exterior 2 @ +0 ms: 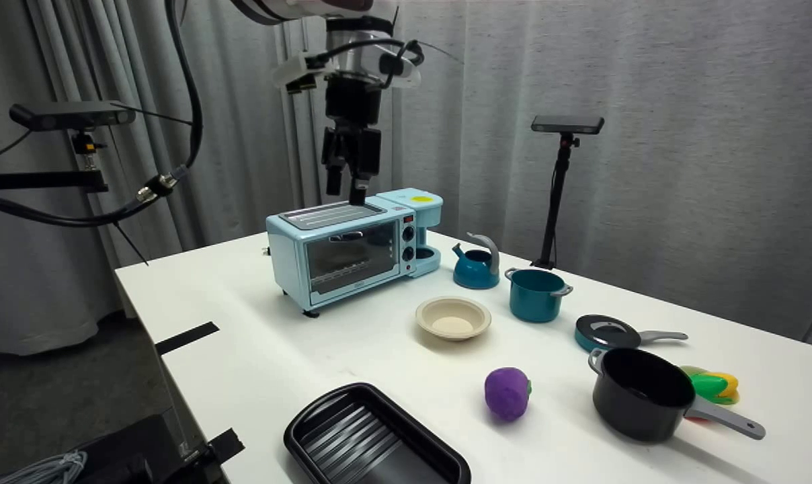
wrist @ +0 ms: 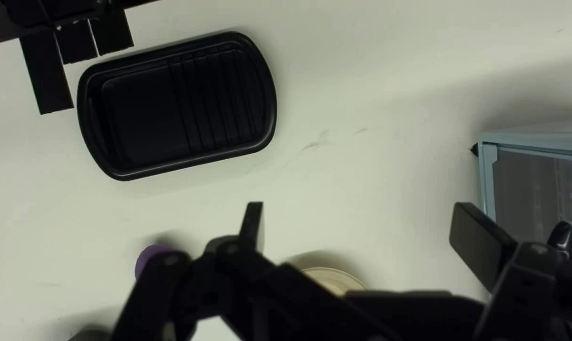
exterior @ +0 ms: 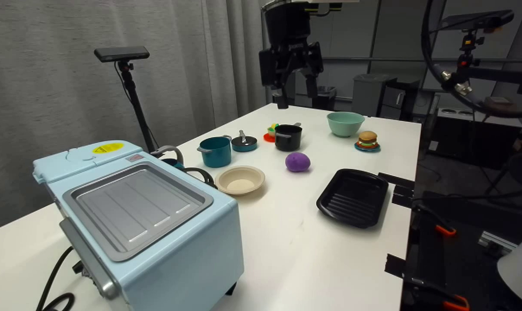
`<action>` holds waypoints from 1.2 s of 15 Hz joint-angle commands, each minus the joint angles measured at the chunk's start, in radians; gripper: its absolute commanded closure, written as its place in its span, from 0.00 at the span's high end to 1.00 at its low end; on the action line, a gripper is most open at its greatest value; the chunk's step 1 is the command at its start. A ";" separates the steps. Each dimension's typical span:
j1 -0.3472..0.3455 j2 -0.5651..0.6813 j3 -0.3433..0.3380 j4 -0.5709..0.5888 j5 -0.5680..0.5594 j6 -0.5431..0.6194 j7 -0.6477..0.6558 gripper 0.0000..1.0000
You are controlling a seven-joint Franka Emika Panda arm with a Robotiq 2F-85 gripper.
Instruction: Put the purple plush toy on the white plate
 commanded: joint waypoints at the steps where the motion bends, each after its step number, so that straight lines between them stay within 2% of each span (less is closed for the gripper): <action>1: -0.015 0.105 -0.035 0.109 -0.013 -0.003 -0.048 1.00; 4: -0.029 0.182 -0.069 0.178 -0.016 0.018 -0.076 1.00; 13: -0.061 0.410 -0.152 0.258 -0.023 0.193 -0.086 1.00; 18: -0.081 0.547 -0.192 0.326 -0.024 0.246 -0.078 1.00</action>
